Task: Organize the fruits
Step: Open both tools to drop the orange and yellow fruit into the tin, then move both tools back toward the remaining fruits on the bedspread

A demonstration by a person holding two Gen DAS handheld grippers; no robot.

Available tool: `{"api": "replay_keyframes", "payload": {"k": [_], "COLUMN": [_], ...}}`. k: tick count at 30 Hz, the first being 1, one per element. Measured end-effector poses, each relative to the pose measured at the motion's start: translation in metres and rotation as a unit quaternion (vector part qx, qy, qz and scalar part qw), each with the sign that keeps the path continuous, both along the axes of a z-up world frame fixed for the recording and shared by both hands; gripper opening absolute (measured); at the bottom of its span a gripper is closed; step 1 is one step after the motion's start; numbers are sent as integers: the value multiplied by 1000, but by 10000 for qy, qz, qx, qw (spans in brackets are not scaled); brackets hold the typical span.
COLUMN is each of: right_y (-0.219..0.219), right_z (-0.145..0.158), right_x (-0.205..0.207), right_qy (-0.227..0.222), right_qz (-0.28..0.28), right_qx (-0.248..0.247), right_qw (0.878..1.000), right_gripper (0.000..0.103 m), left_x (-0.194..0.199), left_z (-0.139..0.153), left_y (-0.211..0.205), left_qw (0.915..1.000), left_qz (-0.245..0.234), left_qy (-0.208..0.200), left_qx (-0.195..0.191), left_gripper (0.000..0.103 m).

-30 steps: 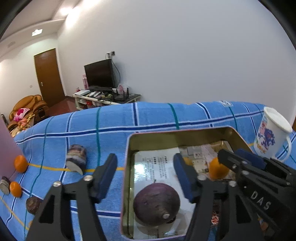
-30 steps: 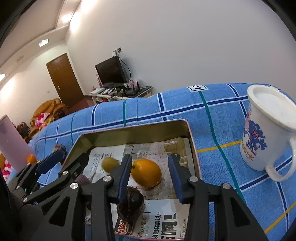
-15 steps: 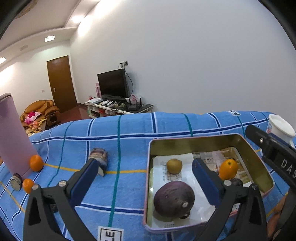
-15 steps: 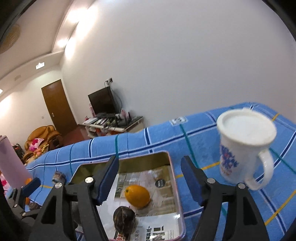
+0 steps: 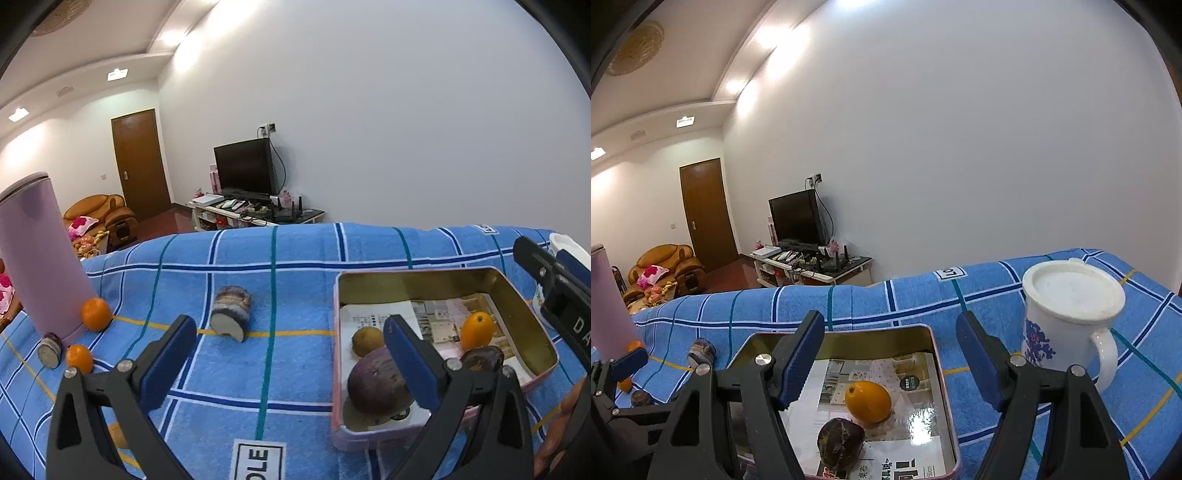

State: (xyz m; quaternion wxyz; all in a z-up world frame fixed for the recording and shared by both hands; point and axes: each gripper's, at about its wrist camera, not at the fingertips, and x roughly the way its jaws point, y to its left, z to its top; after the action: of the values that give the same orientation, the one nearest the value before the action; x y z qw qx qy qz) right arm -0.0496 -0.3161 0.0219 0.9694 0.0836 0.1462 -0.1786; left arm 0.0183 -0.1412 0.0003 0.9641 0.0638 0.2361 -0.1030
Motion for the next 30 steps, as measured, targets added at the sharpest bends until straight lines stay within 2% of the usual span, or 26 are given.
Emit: {"api": "replay_keyframes", "payload": {"k": [30], "right_y": [14], "right_z": [0], "right_x": [-18], "right_qy": [-239], "right_qz": [79], "right_qx": [-5], "right_qw": [9997], "right_gripper": [75], "left_x": [-14], "left_z": [1], "left_y": [20], "left_qw": [9999], "left_qz": [145], "left_qy": [-70], "left_qx": [-7], "left_gripper": [103]}}
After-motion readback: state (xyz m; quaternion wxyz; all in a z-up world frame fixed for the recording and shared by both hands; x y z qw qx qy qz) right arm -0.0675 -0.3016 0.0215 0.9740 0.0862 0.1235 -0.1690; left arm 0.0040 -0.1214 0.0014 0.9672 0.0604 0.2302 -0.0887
